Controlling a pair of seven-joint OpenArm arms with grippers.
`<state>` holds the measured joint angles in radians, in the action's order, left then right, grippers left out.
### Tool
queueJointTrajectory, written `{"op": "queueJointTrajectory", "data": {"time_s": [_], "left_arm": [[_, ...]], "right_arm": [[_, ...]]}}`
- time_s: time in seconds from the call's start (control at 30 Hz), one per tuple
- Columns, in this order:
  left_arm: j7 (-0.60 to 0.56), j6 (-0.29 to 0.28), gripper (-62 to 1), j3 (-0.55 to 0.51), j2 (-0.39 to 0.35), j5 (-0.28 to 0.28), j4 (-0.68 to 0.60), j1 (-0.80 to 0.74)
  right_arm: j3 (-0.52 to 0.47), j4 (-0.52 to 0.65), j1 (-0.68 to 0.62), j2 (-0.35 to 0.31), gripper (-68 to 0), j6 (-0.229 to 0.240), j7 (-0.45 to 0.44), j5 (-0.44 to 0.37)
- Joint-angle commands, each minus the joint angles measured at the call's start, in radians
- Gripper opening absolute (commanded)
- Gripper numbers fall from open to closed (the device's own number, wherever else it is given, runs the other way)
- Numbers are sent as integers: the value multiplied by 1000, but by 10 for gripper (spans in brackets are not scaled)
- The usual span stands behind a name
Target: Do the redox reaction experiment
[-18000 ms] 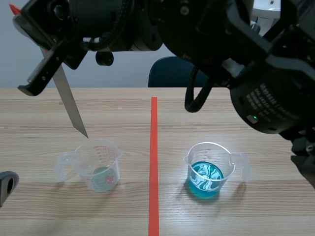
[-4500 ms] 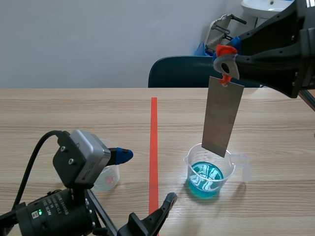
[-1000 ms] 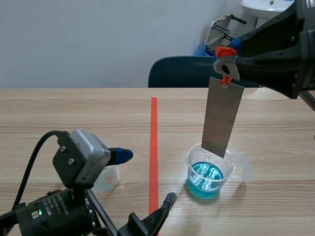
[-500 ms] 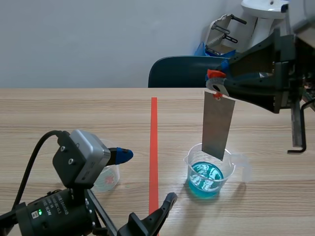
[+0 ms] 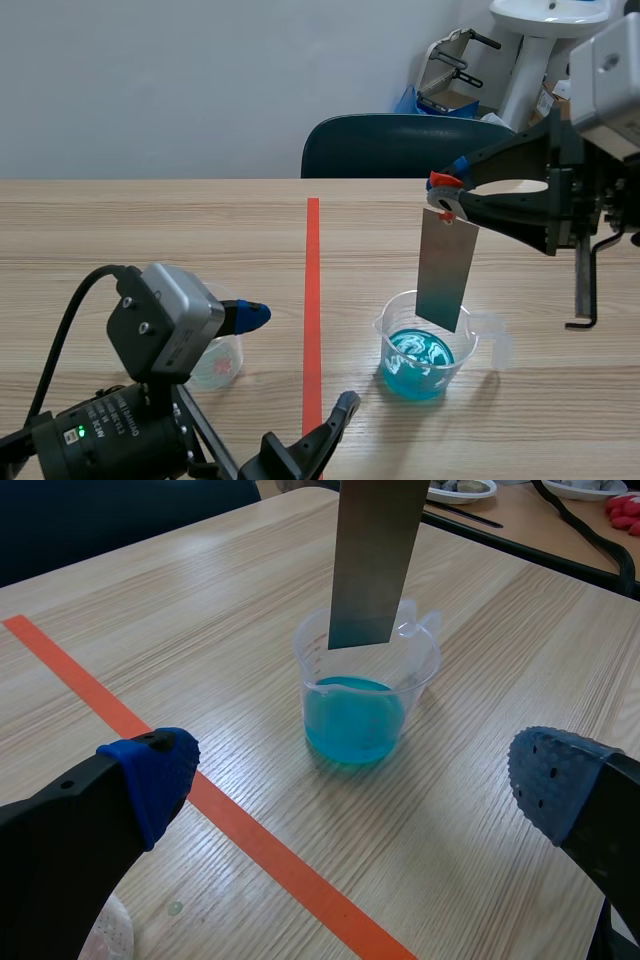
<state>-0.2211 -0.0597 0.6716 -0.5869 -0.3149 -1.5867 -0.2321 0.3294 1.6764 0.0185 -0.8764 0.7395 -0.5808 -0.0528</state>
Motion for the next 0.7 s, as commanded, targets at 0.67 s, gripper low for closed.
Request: {"op": "queueJointTrajectory", "data": {"time_s": [0.67], "left_arm": [[-19,-2,14,0,10,-6,-13,8]], "right_arm": [[58,-227,12,109,-669,6,-279,252]]}}
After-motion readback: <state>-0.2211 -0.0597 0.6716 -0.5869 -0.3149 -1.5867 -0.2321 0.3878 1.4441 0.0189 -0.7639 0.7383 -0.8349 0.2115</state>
